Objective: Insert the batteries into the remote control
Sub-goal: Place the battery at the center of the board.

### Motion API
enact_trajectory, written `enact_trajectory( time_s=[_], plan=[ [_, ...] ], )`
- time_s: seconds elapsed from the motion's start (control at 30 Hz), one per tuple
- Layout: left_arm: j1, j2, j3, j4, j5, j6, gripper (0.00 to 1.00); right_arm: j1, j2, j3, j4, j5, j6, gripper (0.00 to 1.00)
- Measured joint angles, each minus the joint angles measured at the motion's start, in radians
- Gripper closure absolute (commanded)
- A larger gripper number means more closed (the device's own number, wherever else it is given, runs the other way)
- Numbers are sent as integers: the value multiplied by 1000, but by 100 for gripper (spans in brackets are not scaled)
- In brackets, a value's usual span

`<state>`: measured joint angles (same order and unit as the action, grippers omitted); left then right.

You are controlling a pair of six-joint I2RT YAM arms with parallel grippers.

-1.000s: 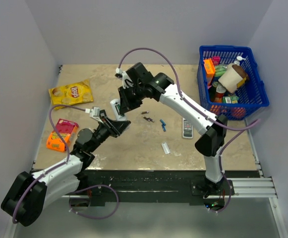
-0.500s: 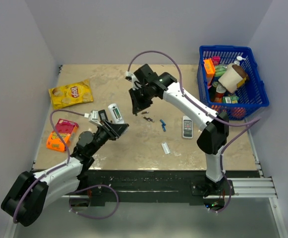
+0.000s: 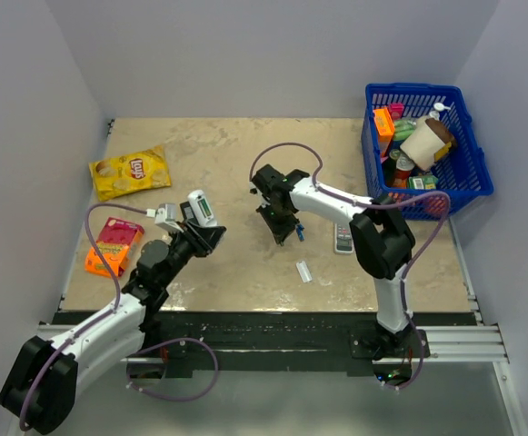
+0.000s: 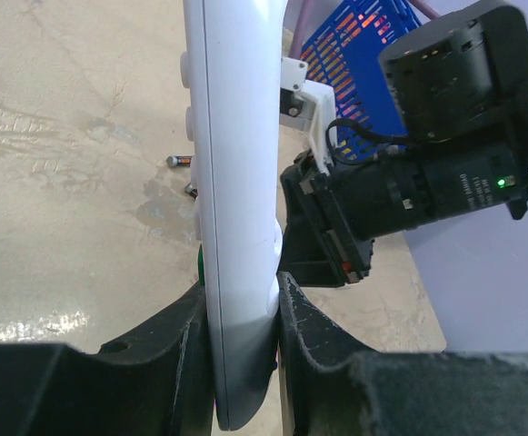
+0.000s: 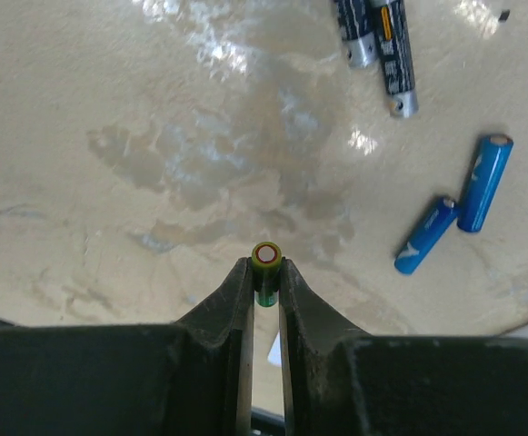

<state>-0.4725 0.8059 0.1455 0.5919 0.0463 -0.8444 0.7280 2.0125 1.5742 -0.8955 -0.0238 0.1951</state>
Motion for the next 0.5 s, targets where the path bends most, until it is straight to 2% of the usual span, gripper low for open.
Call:
enact_trajectory(
  time_s=[0.27,0.5],
  plan=[
    [8,0,27,-42,2,29,100,19,82,-12,93,61,-16,82],
    [15,0,32,-52,10,46,100,41,83,-11,111,109,-23,64]
  ],
)
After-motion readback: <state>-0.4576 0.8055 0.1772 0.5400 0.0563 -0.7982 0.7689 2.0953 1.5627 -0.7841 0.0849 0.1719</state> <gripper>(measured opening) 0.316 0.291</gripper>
